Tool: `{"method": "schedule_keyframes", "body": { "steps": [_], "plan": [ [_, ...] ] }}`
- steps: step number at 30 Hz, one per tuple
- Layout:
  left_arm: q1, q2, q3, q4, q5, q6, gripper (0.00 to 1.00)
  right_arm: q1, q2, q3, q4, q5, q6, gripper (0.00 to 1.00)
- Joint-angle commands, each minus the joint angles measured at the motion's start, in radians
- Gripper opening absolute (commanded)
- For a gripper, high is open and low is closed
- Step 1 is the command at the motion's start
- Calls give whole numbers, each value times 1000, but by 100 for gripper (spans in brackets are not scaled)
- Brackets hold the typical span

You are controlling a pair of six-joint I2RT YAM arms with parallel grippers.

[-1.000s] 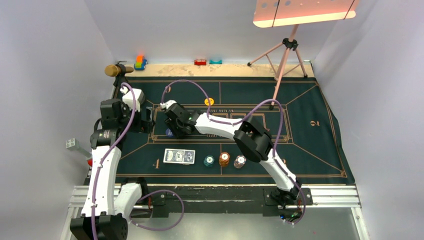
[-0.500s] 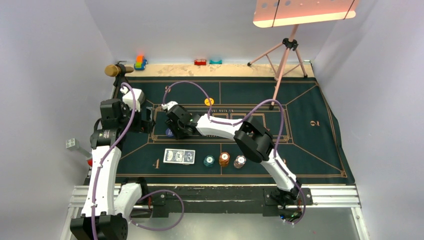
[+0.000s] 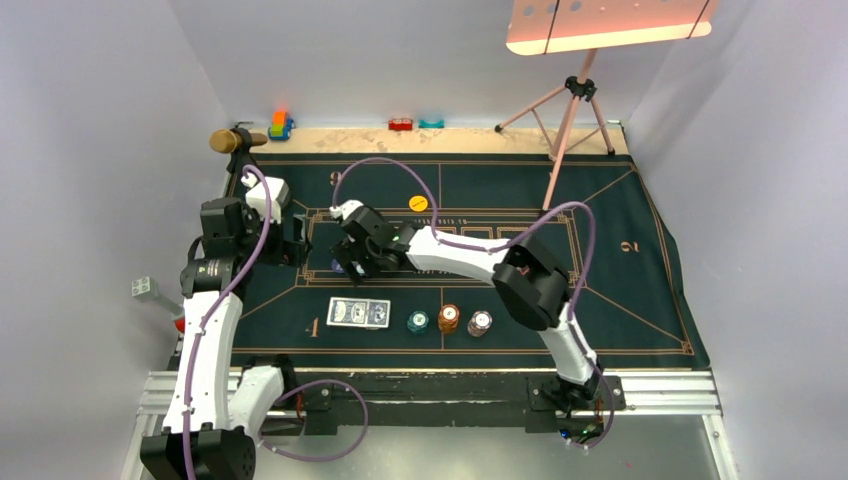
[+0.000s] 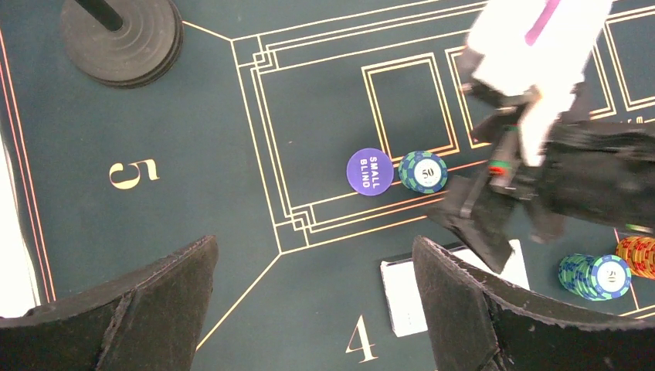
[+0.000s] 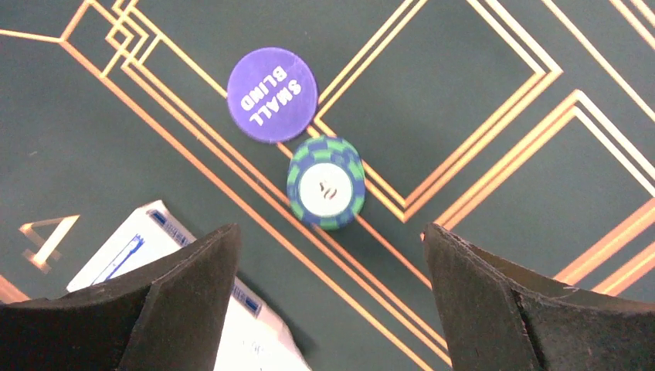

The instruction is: Distribute texas hold em gaming equipment

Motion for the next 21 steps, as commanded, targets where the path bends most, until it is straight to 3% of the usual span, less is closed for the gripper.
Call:
{"method": "schedule_keyframes", "body": {
  "steps": [1, 10, 21],
  "plan": [
    [7, 0, 8, 29, 14, -7, 100, -2, -214, -84, 8, 16, -36, 92],
    [8, -1, 4, 28, 20, 12, 100, 68, -485, -433, -1, -59, -57, 96],
    [7, -3, 2, 22, 24, 16, 100, 133, -524, -607, 19, -38, 7, 98]
  ]
}}
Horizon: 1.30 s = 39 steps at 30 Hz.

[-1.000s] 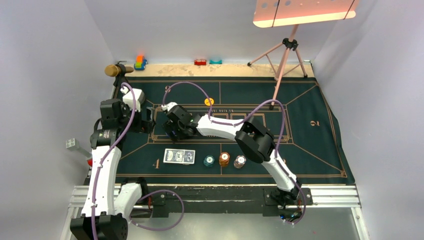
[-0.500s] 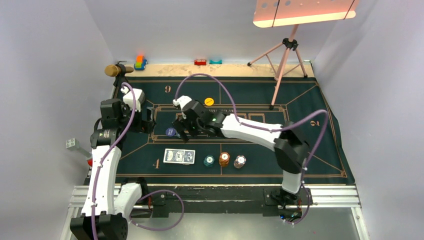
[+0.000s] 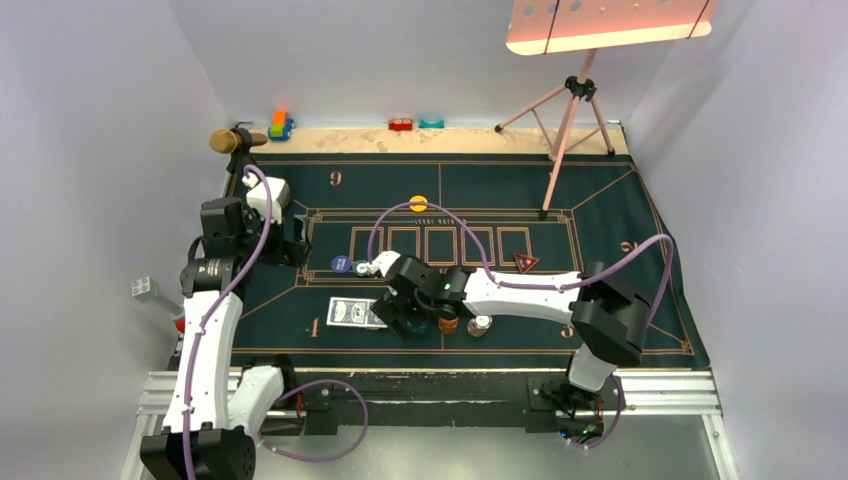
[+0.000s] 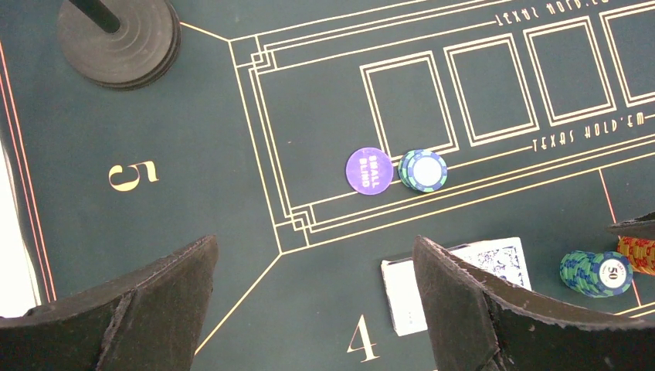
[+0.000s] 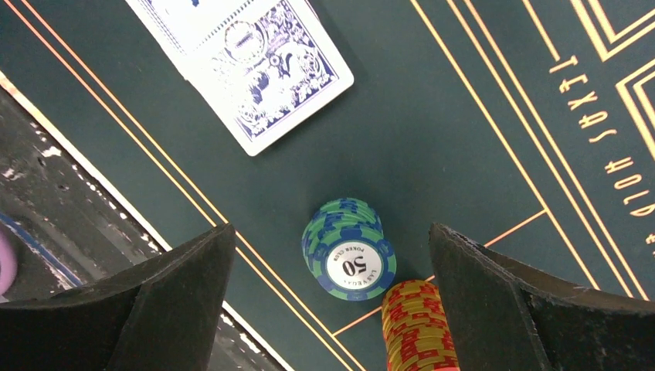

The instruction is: Distribute texas hold em gaming equipment

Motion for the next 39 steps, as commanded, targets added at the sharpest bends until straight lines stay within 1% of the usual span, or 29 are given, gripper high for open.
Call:
{"method": "schedule_keyframes", "body": {
  "steps": [1, 9, 15, 20, 23, 32, 39],
  "plan": [
    [8, -4, 1, 23, 18, 7, 100, 11, -17, -22, 28, 4, 24, 98],
    [7, -3, 3, 22, 20, 6, 100, 17, 16, -43, 50, -9, 21, 97],
    [7, -5, 2, 22, 21, 8, 100, 18, 37, -54, 47, -4, 17, 84],
    [7, -5, 3, 22, 22, 6, 100, 18, 38, -59, 47, 24, 27, 63],
    [8, -6, 3, 21, 22, 6, 100, 17, 32, -57, 49, 36, 34, 53],
    [7, -5, 4, 18, 31, 6, 100, 18, 8, -38, 30, 57, 27, 40],
    [8, -6, 4, 16, 38, 6, 100, 18, -23, 6, -13, 60, 13, 37]
  ]
}}
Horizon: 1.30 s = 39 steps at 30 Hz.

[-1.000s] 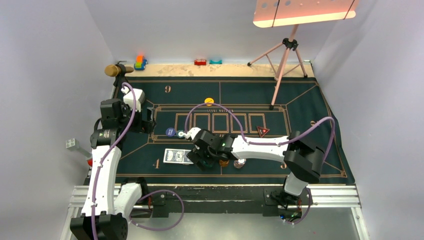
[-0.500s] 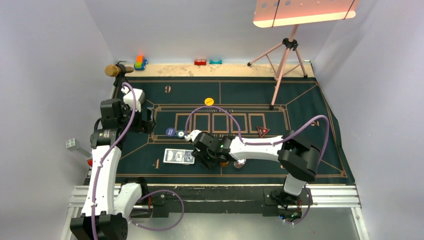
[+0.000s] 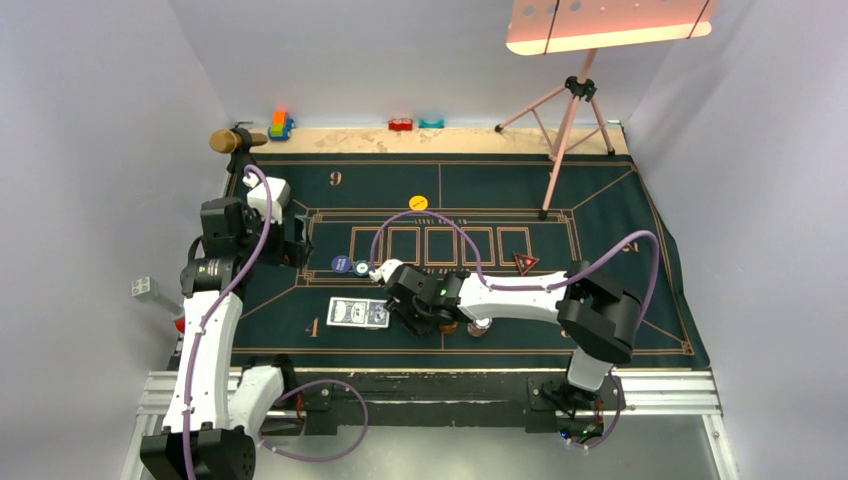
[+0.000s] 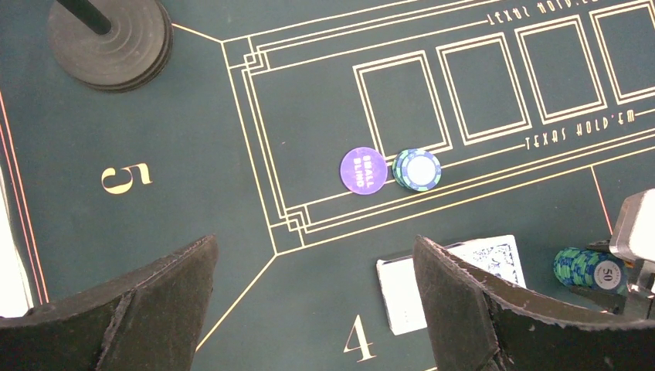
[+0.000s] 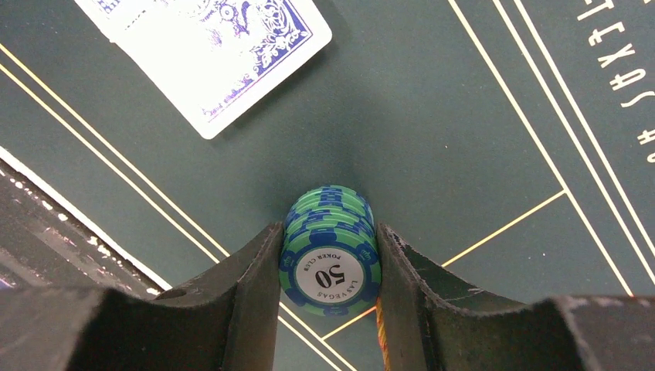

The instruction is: Distribute texas hold em gaming equipment

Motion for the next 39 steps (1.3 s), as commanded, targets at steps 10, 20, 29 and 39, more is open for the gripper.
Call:
{"method": "schedule_keyframes", "body": {
  "steps": [10, 20, 29, 39],
  "plan": [
    [7, -6, 6, 13, 29, 10, 100, -52, -119, 142, -69, 74, -19, 22],
    [8, -4, 5, 12, 30, 13, 100, -422, 55, 406, -74, 79, -9, 12],
    [7, -5, 6, 11, 35, 18, 100, -565, 358, 676, -96, 87, -16, 12],
    [8, -7, 6, 11, 37, 20, 100, -571, 507, 742, -90, 70, -11, 17]
  ]
}}
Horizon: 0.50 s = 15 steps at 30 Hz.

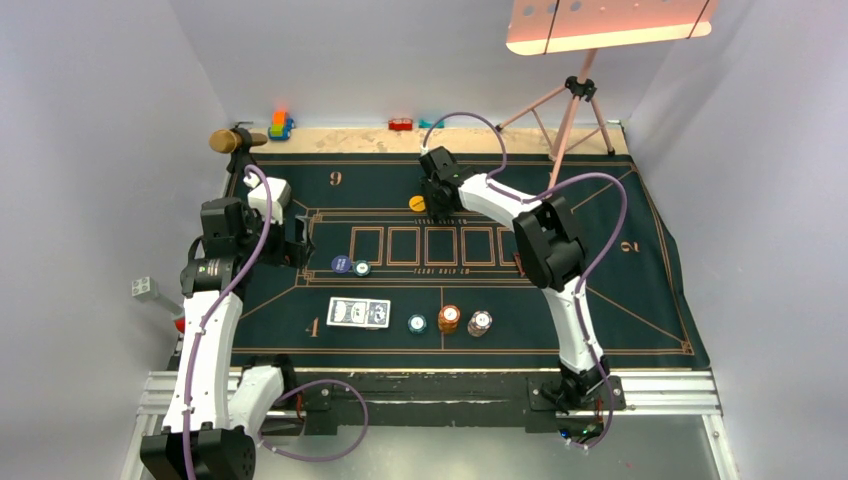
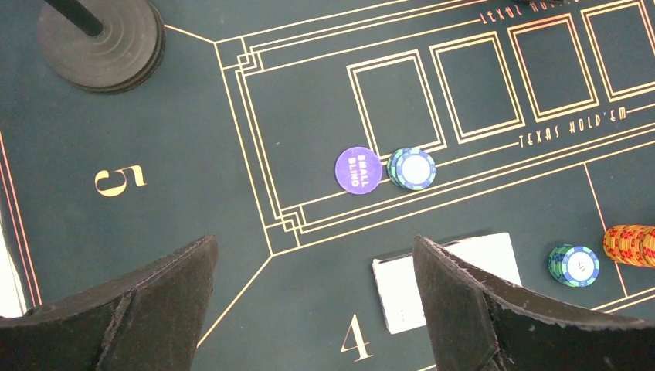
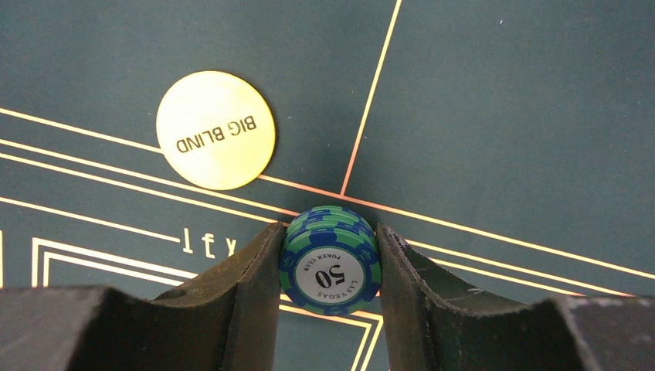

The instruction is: Distribute texas hold em gaming equipment

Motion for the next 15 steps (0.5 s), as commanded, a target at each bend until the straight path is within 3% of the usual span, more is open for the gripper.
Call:
{"method": "schedule_keyframes", "body": {
  "steps": [1, 3, 7, 9, 15],
  "plan": [
    [7, -6, 5, 14, 19, 20, 100, 6, -7, 50, 3, -8, -4, 18],
    [7, -7, 5, 15, 20, 19, 100, 6, -5, 37, 11, -13, -3, 26],
    [7, -9, 5, 15, 20, 20, 100, 5, 7, 38, 3, -26, -12, 54],
    [7, -9, 6, 15, 21, 19, 100, 6, 14, 51, -10, -32, -14, 63],
    [7, -12, 5, 12, 21, 17, 100, 6, -7, 65, -27, -17, -17, 74]
  ]
}}
